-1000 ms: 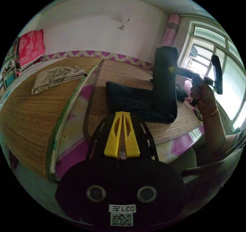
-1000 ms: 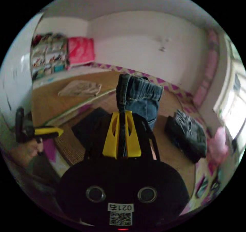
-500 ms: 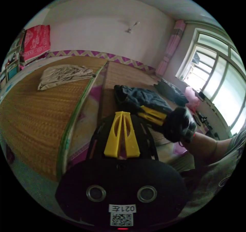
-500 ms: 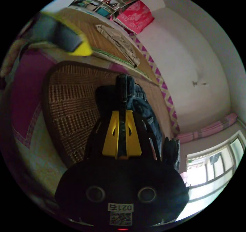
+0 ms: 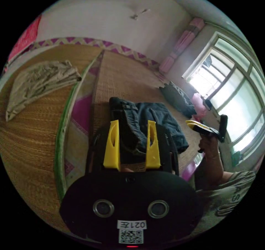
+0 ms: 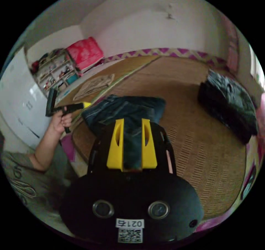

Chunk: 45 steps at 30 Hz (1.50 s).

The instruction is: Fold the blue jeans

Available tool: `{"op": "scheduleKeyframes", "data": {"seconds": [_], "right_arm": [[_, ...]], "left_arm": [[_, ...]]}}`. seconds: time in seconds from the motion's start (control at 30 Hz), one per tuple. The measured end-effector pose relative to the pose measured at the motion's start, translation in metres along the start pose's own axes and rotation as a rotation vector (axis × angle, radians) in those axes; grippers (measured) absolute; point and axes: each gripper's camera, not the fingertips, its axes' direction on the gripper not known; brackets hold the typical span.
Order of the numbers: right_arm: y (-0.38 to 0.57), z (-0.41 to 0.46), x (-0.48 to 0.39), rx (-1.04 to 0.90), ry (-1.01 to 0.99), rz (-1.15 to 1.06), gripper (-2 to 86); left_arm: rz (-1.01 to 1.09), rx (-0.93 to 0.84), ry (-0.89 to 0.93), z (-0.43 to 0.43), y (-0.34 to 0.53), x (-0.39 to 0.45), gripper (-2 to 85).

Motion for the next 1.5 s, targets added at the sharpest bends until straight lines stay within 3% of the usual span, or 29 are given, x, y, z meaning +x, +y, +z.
{"op": "scheduleKeyframes", "data": {"seconds": [0.07, 0.2, 0.37, 0.63, 0.83, 1.0, 1.2, 1.33, 1.43, 1.5], "right_arm": [[-0.017, 0.013, 0.065, -0.083, -0.114, 0.115, 12.0], [-0.035, 0.062, 0.174, -0.251, -0.465, 0.331, 13.7], [-0.053, 0.082, 0.232, -0.268, -0.622, 0.411, 12.9], [-0.078, 0.092, 0.263, -0.225, -0.625, 0.355, 8.1], [-0.106, 0.019, 0.299, -0.099, -0.692, 0.265, 7.8], [-0.152, -0.103, 0.374, 0.052, -0.534, 0.172, 7.8], [-0.204, -0.19, 0.498, 0.165, -0.358, 0.244, 8.0], [-0.218, -0.167, 0.559, 0.146, -0.219, 0.323, 9.2], [-0.208, -0.101, 0.596, 0.035, 0.012, 0.473, 13.4], [-0.192, -0.051, 0.603, -0.06, 0.112, 0.484, 13.9]], "left_arm": [[-0.053, -0.02, 0.029, 0.011, -0.01, -0.025, 15.8], [-0.136, -0.137, 0.252, 0.041, -0.032, -0.065, 16.4], [-0.162, -0.231, 0.246, 0.065, -0.055, -0.083, 11.3], [-0.132, -0.181, 0.214, 0.06, -0.074, -0.075, 4.0], [0.076, -0.089, 0.257, 0.024, -0.123, 0.015, 3.8], [0.213, -0.048, 0.36, 0.071, -0.211, 0.127, 4.0], [0.2, -0.068, 0.452, 0.177, -0.308, 0.236, 4.2], [0.171, -0.145, 0.355, 0.25, -0.324, 0.27, 5.0], [0.173, -0.241, 0.219, 0.312, -0.305, 0.271, 5.5], [0.208, -0.132, 0.347, 0.308, -0.285, 0.26, 4.7]]}}
